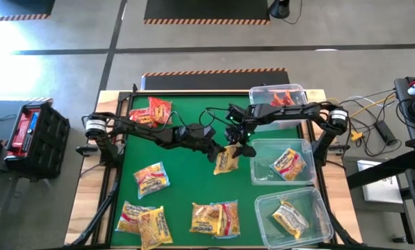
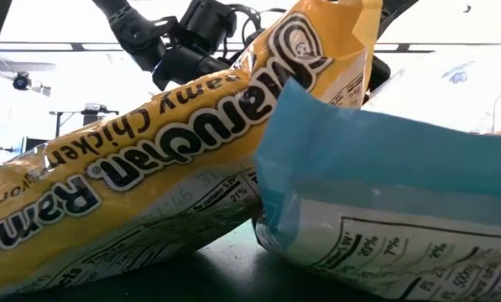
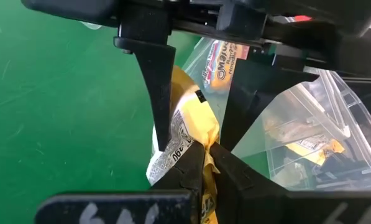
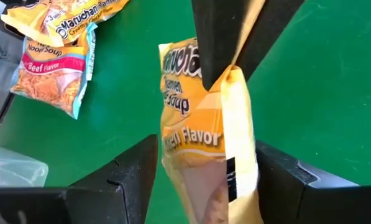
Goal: Sort Maruchan noodles
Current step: Put the center yellow noodle pack into the bottom transparent bin
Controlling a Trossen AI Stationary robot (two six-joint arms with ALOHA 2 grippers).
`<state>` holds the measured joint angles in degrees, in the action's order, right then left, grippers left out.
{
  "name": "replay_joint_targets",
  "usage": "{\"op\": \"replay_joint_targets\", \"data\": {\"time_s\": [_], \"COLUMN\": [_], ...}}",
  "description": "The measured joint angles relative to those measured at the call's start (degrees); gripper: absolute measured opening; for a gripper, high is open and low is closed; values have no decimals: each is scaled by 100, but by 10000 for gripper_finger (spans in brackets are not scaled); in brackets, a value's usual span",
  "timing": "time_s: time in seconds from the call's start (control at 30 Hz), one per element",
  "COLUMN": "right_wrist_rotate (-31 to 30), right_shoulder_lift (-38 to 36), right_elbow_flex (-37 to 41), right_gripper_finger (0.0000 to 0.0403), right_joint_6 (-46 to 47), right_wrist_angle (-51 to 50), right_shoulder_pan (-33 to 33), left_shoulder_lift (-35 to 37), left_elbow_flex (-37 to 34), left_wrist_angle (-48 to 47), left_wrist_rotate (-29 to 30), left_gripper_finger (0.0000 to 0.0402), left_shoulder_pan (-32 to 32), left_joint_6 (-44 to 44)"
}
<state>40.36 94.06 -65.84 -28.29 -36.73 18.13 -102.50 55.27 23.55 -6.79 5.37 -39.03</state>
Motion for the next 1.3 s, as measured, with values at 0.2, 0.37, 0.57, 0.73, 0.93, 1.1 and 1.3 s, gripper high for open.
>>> {"op": "replay_joint_targets", "data": {"time_s": [0.2, 0.37, 0.57, 0.73, 0.93, 1.1, 1.3], "right_wrist_rotate": [-2, 11, 23, -28, -235, -636, -990], "right_shoulder_lift": [0, 0, -7, 0, 0, 0, -11], "right_elbow_flex": [0, 0, -88, -279, -617, -1092, -1752], "right_gripper_finger": [161, 101, 91, 91, 91, 90, 91], "right_joint_6": [78, 191, 556, 652, 822, 776, 874], "right_wrist_angle": [-3, 13, 7, -93, -617, -1359, -2033], "right_shoulder_pan": [0, 0, 0, 0, 0, -2, -1], "left_shoulder_lift": [0, 52, 315, 559, 966, 1381, 1633], "left_elbow_flex": [0, -1, -9, 0, 20, 22, 22], "left_wrist_angle": [102, 187, 58, -245, -1232, -2364, -3136], "left_wrist_rotate": [26, 9, 20, 42, 38, 38, 73], "left_gripper_finger": [0, 0, 11, 49, 103, 129, 131], "left_shoulder_pan": [4, 4, 15, 68, 141, 177, 179], "left_joint_6": [0, -111, -211, -240, 33, 131, 149]}}
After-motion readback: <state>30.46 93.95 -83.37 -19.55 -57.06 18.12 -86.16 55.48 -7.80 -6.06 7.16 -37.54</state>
